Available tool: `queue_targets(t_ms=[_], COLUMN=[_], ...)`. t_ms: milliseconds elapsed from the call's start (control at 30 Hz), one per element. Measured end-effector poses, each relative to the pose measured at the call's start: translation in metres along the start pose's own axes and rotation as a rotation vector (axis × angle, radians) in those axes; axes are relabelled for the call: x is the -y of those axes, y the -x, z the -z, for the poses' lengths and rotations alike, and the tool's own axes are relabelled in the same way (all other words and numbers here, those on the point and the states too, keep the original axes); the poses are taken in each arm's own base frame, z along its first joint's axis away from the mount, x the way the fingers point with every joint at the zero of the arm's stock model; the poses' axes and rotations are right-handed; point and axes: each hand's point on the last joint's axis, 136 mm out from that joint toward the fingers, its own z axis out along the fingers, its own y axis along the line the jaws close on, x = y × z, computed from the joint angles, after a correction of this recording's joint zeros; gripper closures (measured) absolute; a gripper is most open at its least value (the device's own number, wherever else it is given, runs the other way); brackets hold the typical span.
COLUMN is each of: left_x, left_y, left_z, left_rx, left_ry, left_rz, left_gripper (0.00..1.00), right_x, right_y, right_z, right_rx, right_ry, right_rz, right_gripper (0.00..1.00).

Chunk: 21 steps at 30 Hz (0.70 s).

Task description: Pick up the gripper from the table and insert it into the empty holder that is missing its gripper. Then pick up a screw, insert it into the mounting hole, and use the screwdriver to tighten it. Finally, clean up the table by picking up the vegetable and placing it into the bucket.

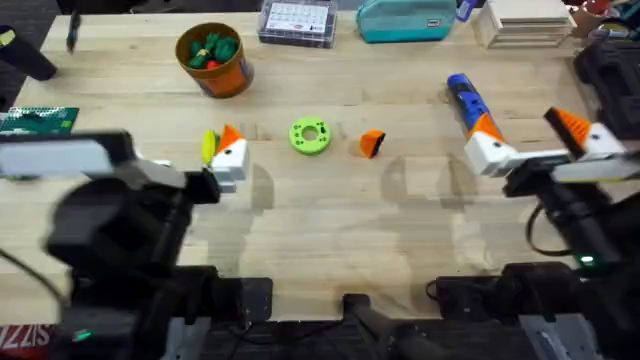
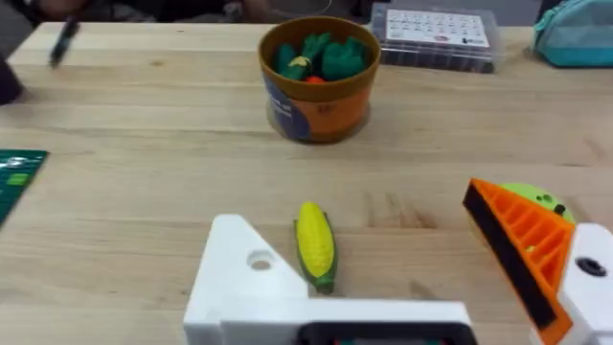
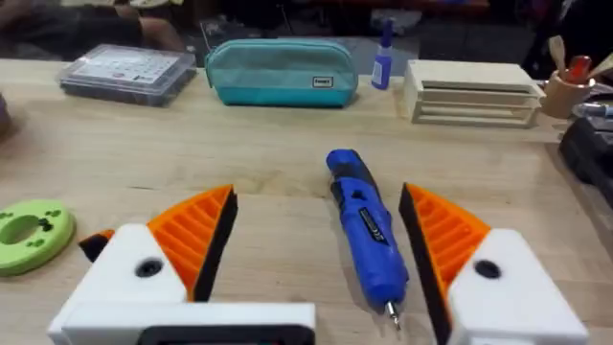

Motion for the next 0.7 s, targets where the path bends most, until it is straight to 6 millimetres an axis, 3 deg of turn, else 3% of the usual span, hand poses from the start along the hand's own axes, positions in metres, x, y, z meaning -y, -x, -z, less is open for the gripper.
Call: queue_targets(t_ms=[100, 200, 500, 700], left_x=[-0.003, -0.005, -0.006, -0.006], left_y=[0.022, 0.029, 0.025, 0.019], left_z=[0.008, 0.009, -0.004, -0.037], left_rx=[-0.075, -0.225, -0.832, -0.986], left_ry=[0.021, 0.035, 0.081, 0.094], left_rz=[-0.004, -0.012, 0.022, 0.01], left_gripper=[0.015, 0.015, 0.015, 0.015], right_x=[0.0, 0.0, 0.0, 0.0], right_y=[0.016, 0.023, 0.05, 0.069], right_z=[0.003, 0.001, -0.007, -0.022], right_rx=[-0.073, -0.2, -0.591, -0.644], right_ry=[0.003, 0.004, 0.01, 0.01], right_rz=[-0.007, -0.011, -0.026, -0.028], right_gripper=[0.008, 0.008, 0.008, 0.008])
